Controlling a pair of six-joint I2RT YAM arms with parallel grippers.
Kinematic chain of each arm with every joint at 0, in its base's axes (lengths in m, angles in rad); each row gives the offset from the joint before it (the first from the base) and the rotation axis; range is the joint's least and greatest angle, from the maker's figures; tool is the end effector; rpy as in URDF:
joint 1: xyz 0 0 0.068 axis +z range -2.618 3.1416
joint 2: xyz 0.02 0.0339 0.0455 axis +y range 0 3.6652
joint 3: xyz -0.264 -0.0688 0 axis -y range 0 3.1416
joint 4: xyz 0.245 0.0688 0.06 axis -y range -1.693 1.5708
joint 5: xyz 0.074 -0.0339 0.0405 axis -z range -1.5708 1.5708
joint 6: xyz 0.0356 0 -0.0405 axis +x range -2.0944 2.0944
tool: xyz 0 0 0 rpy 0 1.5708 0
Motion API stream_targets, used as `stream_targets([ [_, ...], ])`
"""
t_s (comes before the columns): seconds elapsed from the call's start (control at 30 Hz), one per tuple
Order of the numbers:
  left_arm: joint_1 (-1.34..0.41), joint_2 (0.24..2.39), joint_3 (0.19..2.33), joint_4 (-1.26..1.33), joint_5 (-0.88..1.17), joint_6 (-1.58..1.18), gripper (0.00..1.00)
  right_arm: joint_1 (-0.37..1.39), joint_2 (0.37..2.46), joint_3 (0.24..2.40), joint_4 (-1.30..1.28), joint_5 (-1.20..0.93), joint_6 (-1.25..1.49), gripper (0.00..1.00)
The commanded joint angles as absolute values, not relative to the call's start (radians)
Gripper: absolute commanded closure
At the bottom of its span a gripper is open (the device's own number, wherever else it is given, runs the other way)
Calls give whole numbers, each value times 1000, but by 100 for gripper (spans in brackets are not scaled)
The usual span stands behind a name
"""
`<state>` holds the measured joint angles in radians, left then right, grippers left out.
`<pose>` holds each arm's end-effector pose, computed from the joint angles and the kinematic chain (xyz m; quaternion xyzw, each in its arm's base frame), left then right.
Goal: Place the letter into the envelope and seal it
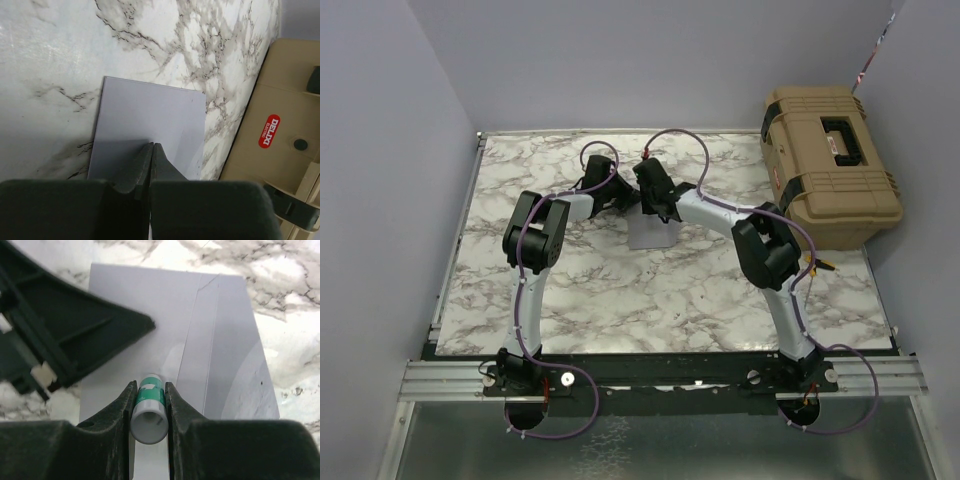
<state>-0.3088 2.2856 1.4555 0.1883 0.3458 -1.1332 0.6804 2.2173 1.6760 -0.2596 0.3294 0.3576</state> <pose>0.4620 -0.1600 0.1082 -0.2822 0.8378 -0.4069 0.2299 0.3919 0.3024 0.1721 -0.0862 0.9123 0.0518 0.3970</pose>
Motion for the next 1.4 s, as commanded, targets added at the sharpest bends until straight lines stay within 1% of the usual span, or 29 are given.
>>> stream_targets([
  [0.0,-293,2377,1385,-17,267,-1071,100,647,2322,1720,-402,386,383,100],
  [0.13,-293,2379,1385,-16,268,-1070,100,637,2352,1765,-419,398,387,100],
  [0.23,-293,2382,1387,-16,268,-1072,100,637,2355,1792,-437,362,378,100],
  [0.53,-293,2386,1381,-15,250,-1100,100,670,2217,1600,-456,256,439,100],
  [0.77,-293,2390,1372,-16,246,-1120,100,697,2135,1510,-406,152,408,100],
  [0.87,-293,2390,1374,-16,247,-1118,100,718,2121,1499,-398,168,385,100],
  [1.1,-293,2387,1364,-16,247,-1116,100,721,2089,1533,-420,290,393,100],
  [1.37,-293,2385,1373,-17,261,-1108,100,721,2024,1538,-343,285,391,100],
])
